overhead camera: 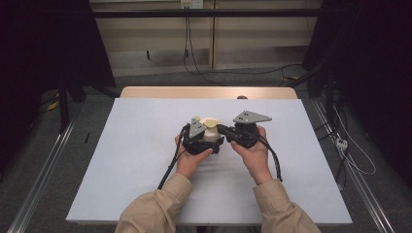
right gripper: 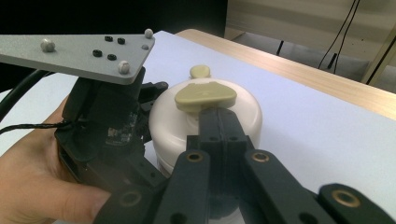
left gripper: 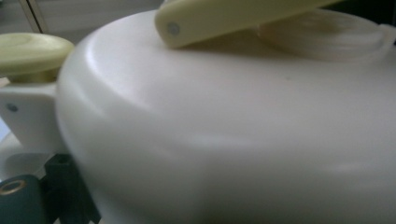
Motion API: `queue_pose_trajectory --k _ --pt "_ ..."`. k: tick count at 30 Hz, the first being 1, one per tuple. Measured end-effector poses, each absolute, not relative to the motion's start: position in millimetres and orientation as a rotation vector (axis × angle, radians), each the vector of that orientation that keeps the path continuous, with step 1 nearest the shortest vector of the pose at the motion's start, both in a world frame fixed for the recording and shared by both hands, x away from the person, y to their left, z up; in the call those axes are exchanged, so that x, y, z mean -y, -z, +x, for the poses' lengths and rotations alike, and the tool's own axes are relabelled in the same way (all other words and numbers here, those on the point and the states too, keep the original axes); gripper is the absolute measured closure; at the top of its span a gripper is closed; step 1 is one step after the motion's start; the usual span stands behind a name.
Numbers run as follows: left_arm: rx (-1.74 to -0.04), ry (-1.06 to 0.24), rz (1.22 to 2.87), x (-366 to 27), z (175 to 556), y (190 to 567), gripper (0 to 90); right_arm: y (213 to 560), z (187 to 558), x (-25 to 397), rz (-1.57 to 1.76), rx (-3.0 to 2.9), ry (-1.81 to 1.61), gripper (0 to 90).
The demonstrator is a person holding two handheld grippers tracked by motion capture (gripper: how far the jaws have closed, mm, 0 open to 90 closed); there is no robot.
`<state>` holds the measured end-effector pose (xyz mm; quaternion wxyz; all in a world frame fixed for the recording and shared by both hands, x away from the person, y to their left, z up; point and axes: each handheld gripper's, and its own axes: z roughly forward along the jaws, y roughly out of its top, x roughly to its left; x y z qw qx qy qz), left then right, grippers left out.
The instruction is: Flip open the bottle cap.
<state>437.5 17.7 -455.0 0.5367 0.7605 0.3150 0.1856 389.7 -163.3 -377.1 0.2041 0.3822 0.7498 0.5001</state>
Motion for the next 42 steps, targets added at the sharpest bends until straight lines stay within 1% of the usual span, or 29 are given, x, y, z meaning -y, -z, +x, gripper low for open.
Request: queue_pose_trajectory --k 20,29,42 --pt "-0.745 -0.447 1.818 -17.6 437.7 454.6 5.3 374.9 396.6 161.4 1.066 -2.084 -1.411 90.0" --pt "-0.741 -0.446 1.824 -17.8 438.2 454.1 5.3 374.5 399.0 153.3 1.039 -2.097 -1.411 90.0" --pt "-0.743 -0.449 1.822 -17.7 437.8 454.2 5.3 373.2 400.3 157.7 1.053 -2.074 -1.424 90.0"
